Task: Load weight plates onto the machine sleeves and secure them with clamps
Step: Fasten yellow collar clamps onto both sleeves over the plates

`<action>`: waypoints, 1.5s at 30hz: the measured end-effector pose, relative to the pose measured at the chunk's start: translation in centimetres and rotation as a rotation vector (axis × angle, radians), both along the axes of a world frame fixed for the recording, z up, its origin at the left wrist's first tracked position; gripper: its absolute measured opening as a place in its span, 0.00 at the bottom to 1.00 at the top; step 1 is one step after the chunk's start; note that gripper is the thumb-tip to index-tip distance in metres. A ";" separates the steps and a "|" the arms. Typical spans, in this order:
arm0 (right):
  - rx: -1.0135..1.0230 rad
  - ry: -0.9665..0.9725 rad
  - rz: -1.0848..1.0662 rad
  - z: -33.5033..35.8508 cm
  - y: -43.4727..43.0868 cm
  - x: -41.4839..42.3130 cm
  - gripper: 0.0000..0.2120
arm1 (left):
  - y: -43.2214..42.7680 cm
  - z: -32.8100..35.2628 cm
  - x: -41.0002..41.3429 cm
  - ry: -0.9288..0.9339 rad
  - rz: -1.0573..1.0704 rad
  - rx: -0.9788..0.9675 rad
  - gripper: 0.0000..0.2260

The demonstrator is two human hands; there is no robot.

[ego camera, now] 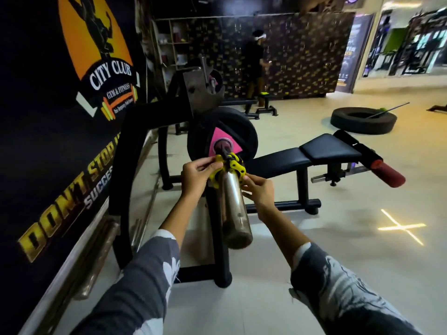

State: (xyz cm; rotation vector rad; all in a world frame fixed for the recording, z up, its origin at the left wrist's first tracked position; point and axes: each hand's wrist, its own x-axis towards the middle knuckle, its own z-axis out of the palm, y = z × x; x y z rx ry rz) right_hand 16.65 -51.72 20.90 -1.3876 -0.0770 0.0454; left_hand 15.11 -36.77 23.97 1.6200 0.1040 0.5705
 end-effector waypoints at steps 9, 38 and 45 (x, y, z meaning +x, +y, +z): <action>0.060 0.065 0.013 -0.1 3.2 10.1 0.12 | 2.3 0.9 9.0 0.067 0.176 0.172 0.15; -0.124 0.340 0.418 5.9 0.9 13.0 0.30 | 5.0 3.9 10.5 0.026 0.119 0.820 0.49; 0.038 0.414 0.313 4.4 1.2 12.6 0.11 | 5.3 3.2 10.7 -0.030 0.140 0.817 0.48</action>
